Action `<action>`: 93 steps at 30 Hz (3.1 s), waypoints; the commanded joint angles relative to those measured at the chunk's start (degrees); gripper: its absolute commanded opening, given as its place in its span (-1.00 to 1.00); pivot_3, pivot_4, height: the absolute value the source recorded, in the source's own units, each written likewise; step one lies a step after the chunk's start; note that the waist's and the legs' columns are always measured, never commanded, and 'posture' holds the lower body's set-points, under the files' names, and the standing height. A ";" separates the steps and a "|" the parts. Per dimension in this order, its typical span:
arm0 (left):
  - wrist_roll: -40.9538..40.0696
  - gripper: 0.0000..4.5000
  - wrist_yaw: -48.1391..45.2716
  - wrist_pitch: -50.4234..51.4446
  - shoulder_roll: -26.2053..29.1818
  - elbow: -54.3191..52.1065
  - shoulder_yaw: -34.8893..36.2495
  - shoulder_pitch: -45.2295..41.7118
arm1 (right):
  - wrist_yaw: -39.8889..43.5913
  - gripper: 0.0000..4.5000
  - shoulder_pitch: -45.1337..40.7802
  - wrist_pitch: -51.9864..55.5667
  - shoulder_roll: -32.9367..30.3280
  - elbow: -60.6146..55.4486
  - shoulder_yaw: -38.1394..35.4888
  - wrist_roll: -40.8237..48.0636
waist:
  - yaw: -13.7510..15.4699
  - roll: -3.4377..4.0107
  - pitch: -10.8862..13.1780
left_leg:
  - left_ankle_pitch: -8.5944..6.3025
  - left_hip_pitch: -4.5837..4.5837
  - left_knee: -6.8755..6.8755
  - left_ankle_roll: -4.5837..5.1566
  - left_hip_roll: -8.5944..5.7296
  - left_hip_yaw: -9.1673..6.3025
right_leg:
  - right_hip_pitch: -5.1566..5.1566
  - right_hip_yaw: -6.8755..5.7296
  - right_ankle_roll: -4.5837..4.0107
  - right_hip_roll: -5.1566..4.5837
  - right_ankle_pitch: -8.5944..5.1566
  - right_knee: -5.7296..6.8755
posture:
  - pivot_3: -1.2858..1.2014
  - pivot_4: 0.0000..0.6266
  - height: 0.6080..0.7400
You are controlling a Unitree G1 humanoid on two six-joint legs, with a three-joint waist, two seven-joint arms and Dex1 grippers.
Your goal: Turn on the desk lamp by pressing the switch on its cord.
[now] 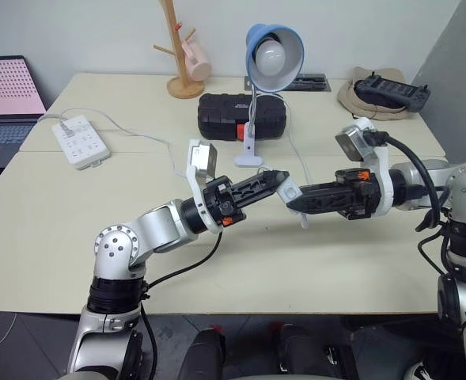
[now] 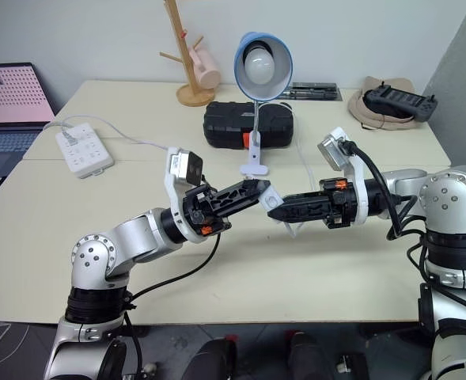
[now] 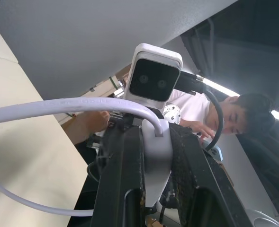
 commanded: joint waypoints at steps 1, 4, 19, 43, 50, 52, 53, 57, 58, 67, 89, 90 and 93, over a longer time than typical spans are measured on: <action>-0.54 -0.81 -0.80 -0.30 0.08 -1.39 -0.05 -0.87 | -0.17 0.19 -0.09 1.41 -1.10 -0.95 -0.55 1.53 | 0.00 0.00 0.00 | 0.00 0.00 0.00 0.00 0.00 0.00 | 0.00 0.00 0.00 0.00 0.00 0.00 | 0.03 -0.52 1.00; -0.75 -0.81 -1.20 0.09 0.27 -1.74 -0.24 -0.74 | -0.60 0.19 0.17 2.11 -1.02 -0.68 -0.77 1.93 | 0.00 0.00 0.00 | 0.00 0.00 0.00 0.00 0.00 0.00 | 0.00 0.00 0.00 0.00 0.00 0.00 | 0.03 -0.52 1.00; 0.47 -0.81 -2.46 0.47 0.60 -1.68 -0.44 -0.43 | -0.87 -0.59 0.21 2.97 -0.96 0.26 -1.62 2.82 | -0.01 0.00 0.00 | 0.00 0.00 0.00 0.00 -0.01 0.01 | 0.00 0.00 0.00 0.00 0.00 0.00 | 0.03 -0.52 1.00; 2.82 0.98 -8.03 1.97 4.69 -6.49 -0.19 3.26 | -2.18 -0.82 -0.45 2.62 -0.52 1.25 -1.06 3.75 | -0.04 0.00 0.00 | 0.00 0.00 -0.01 0.00 0.00 0.01 | 0.00 0.00 0.00 0.01 0.00 -0.02 | 0.03 -0.52 1.00; 4.26 0.98 -6.78 0.40 2.66 -5.21 -0.78 2.40 | -1.28 -0.82 -0.23 3.29 -0.97 0.14 -1.06 4.86 | -0.02 0.00 0.00 | 0.00 -0.01 -0.01 0.01 0.00 0.01 | 0.01 0.01 0.00 0.01 0.00 -0.03 | 0.03 -0.52 1.00; 4.31 0.98 -6.69 0.21 2.40 -5.00 -0.79 2.15 | -1.18 -0.82 -0.16 3.50 -1.02 -0.15 -1.18 5.18 | -0.01 0.01 0.00 | 0.00 0.00 -0.02 0.01 0.00 0.01 | 0.00 0.00 0.00 0.01 0.00 -0.03 | 0.03 -0.52 1.00; 4.44 0.98 -6.63 0.13 2.31 -4.89 -0.80 2.10 | -1.20 -0.82 -0.17 3.54 -1.01 -0.20 -1.22 5.20 | -0.02 0.00 0.00 | 0.00 0.00 -0.02 0.01 0.00 0.01 | 0.00 0.00 0.00 0.01 0.00 -0.03 | 0.03 -0.52 1.00; 4.12 0.98 -5.76 -0.33 1.58 -4.05 -0.83 1.58 | -1.25 -0.82 -0.04 3.60 -1.00 -0.29 -1.38 5.24 | -0.02 0.00 0.00 | 0.00 0.00 -0.01 0.01 -0.01 0.02 | 0.01 0.00 0.01 0.02 0.00 -0.03 | 0.03 -0.52 1.00; 3.94 0.98 -5.76 -0.30 1.53 -3.98 -0.83 1.45 | -1.31 -0.82 -0.01 3.64 -0.97 -0.29 -1.42 5.26 | -0.02 0.00 0.00 | 0.00 0.00 -0.01 0.01 -0.01 0.02 | 0.01 0.00 0.01 0.02 0.00 -0.03 | 0.03 -0.52 1.00; 3.77 0.39 -5.83 0.31 1.63 -4.56 -1.53 1.29 | -1.90 -0.82 -0.26 3.95 -0.69 -0.14 -1.73 5.57 | -0.03 0.01 0.00 | -0.01 0.00 -0.02 0.01 -0.01 0.02 | 0.01 0.00 0.00 0.02 0.00 -0.03 | 0.03 -0.52 1.00; 3.65 -0.80 -4.01 0.45 1.37 -3.07 -1.82 0.68 | -4.83 -0.82 0.09 4.39 -0.16 -0.46 -2.79 8.36 | -0.03 0.01 0.00 | -0.01 0.00 -0.02 0.01 -0.01 0.02 | 0.01 0.00 0.00 0.02 0.00 -0.03 | 0.03 -0.52 1.00; 3.67 -0.80 -4.15 0.37 1.35 -3.11 -1.68 0.74 | -4.95 -0.82 0.09 4.39 -0.15 -0.45 -2.80 8.48 | -0.03 0.00 0.00 | -0.01 0.00 -0.02 0.01 -0.02 0.01 | 0.01 0.00 0.01 0.02 0.00 -0.03 | 0.03 -0.52 1.00; 1.60 -0.48 -4.12 0.03 1.03 -2.64 -1.12 0.81 | -5.10 -0.82 0.04 4.27 -0.16 -0.26 -2.73 8.51 | -0.03 0.00 0.00 | -0.01 0.00 -0.02 0.01 -0.02 0.02 | 0.01 0.00 0.01 0.02 0.00 -0.04 | 0.03 -0.52 1.00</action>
